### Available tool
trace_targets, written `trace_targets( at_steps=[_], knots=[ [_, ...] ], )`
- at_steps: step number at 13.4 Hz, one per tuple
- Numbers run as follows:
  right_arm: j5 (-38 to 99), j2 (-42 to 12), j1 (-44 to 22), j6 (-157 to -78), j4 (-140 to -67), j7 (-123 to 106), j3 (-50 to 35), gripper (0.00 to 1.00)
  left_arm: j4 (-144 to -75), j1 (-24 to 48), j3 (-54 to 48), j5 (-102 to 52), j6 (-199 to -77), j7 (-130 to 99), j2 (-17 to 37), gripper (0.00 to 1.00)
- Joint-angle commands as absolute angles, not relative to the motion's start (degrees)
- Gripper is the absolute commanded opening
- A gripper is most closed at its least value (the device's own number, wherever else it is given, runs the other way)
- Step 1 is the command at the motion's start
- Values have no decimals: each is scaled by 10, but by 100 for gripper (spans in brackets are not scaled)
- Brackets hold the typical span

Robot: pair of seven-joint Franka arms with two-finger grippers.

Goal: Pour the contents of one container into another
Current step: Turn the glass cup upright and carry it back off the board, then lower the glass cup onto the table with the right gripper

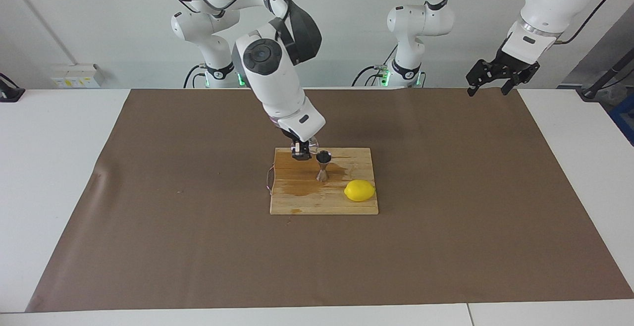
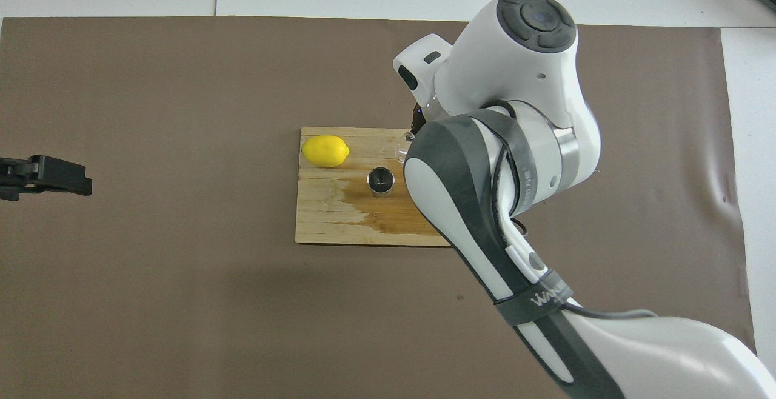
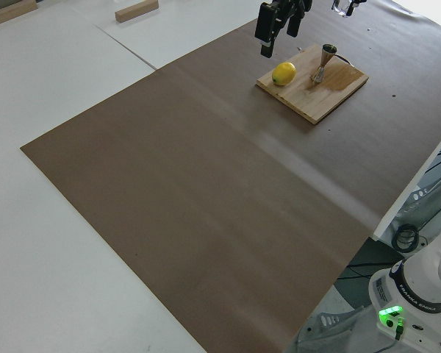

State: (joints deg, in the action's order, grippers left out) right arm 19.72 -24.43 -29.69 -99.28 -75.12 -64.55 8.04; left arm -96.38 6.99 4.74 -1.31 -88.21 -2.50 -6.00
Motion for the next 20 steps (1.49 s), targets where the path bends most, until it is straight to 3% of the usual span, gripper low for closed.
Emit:
trace_targets(
  at_steps=[1,9,20],
  knots=[
    [233,-221,-258,-993,-782,-692,76,37,-977,70,47,-4,-882,-23,-74,100],
    [325,-224,-104,-913,-788,-872,76,37,-977,70,47,-4,-882,-23,-74,100],
    [371,-226,100,-874,-913,-1205,76,37,-978,70,47,-4,-882,-24,-74,100]
  ],
)
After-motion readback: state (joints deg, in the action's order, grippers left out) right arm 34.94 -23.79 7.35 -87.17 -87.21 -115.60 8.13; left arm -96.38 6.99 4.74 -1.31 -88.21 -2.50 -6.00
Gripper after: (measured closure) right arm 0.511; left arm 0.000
